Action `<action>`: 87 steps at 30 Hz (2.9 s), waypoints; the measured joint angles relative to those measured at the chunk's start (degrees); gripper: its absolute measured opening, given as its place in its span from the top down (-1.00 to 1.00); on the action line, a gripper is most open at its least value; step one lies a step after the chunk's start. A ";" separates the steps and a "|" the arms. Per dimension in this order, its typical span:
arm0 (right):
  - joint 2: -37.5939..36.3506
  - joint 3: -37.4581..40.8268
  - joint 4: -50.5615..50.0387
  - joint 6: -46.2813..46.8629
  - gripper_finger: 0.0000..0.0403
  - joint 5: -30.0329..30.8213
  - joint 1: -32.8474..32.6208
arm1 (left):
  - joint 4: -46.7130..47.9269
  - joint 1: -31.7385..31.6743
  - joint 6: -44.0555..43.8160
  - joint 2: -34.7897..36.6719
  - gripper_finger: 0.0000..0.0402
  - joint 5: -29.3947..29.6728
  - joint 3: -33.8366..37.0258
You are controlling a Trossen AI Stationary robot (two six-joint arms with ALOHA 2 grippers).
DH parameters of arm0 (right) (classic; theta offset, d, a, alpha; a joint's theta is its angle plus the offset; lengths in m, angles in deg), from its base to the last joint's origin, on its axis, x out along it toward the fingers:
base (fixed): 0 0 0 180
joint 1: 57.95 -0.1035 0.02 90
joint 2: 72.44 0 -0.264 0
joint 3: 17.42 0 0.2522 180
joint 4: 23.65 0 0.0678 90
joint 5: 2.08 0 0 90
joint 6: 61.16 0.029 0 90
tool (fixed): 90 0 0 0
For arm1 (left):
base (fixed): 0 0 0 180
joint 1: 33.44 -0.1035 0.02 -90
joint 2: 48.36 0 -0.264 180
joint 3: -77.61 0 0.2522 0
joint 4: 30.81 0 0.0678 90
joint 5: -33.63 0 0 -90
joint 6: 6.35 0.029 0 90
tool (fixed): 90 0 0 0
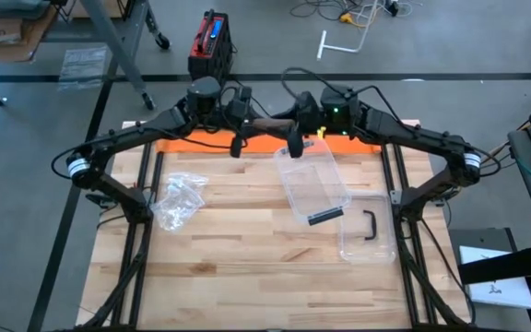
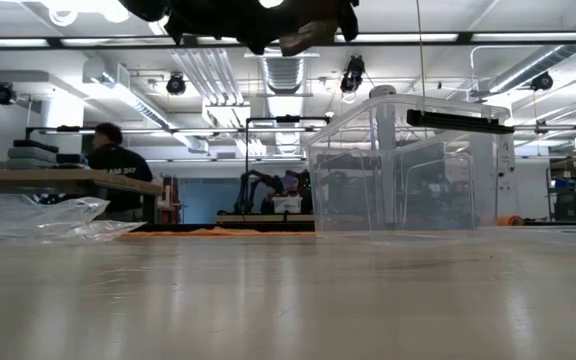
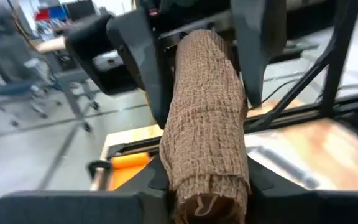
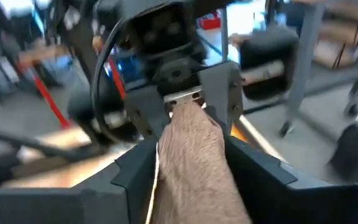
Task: Roll bandage
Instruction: Roll the brown bandage
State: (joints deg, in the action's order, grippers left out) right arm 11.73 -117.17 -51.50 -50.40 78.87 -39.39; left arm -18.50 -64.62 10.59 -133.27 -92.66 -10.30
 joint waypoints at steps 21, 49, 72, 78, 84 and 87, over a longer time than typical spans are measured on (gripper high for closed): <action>-1.15 0.00 1.93 18.85 -0.44 -1.87 0.82 | -6.52 0.15 15.64 1.78 0.52 8.28 -0.23; -3.43 -0.02 2.95 16.85 -0.63 -1.07 1.27 | -7.02 0.70 24.48 2.48 0.54 10.41 -0.43; 1.43 -0.11 6.36 22.07 0.01 -1.30 2.70 | -5.74 1.07 25.40 2.32 0.44 10.42 -0.24; 1.73 -0.11 6.15 15.35 0.21 -1.25 2.81 | -4.13 1.00 14.36 2.33 0.29 6.70 -0.15; 1.12 0.02 5.07 -0.03 0.28 -2.62 2.59 | -3.41 0.44 -9.01 2.22 0.00 -2.50 -0.17; 1.10 0.02 4.87 -5.89 0.28 -2.72 2.61 | -3.21 0.15 -14.13 1.91 -0.12 -3.50 -0.17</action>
State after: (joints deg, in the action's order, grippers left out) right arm 12.83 -117.15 -46.63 -56.29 76.15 -36.78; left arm -21.70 -64.47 -3.54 -131.36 -96.16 -10.48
